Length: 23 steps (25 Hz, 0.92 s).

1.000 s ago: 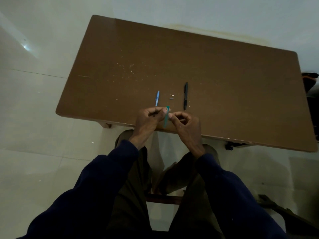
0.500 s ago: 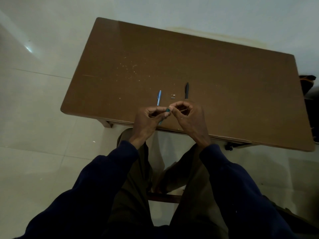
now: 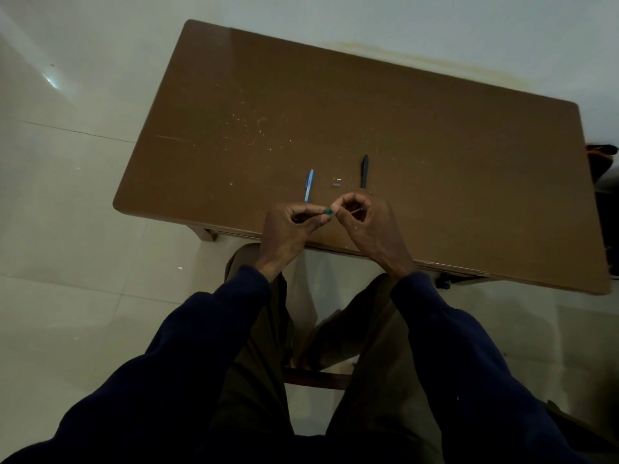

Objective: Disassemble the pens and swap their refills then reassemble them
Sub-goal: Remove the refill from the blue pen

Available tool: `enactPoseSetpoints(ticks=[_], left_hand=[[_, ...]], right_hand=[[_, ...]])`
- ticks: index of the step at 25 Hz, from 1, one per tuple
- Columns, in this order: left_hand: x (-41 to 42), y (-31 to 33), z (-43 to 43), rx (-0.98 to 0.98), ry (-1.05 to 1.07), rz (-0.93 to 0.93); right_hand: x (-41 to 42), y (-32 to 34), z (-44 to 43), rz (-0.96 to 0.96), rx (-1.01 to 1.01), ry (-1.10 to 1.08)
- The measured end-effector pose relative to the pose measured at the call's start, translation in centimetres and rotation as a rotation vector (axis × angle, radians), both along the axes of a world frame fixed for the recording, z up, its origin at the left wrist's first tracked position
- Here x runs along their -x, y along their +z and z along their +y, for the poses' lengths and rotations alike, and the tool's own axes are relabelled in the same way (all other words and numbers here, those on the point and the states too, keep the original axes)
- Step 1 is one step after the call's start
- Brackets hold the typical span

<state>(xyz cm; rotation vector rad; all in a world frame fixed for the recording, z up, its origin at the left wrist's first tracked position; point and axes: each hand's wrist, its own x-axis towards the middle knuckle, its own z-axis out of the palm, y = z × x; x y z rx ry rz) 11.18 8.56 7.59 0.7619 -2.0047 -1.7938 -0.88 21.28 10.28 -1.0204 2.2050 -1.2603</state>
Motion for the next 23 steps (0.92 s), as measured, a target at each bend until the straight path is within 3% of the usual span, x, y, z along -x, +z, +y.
enactPoseSetpoints(ticks=[8,16,23], left_hand=[[0.6,-1.9,-0.4,-0.068,0.067,-0.079],[1.4,-3.7,-0.1,-0.172,0.06,-0.086],[1.5,-3.5,0.7,-0.18,0.068,-0.069]], right_hand=[[3.0,-1.4,0.9,-0.146,0.017,-0.21],[6.7,-6.6,4.2,-0.167,-0.33,-0.443],[6.4,-8.3,4.3,-0.139,-0.353,-0.573]])
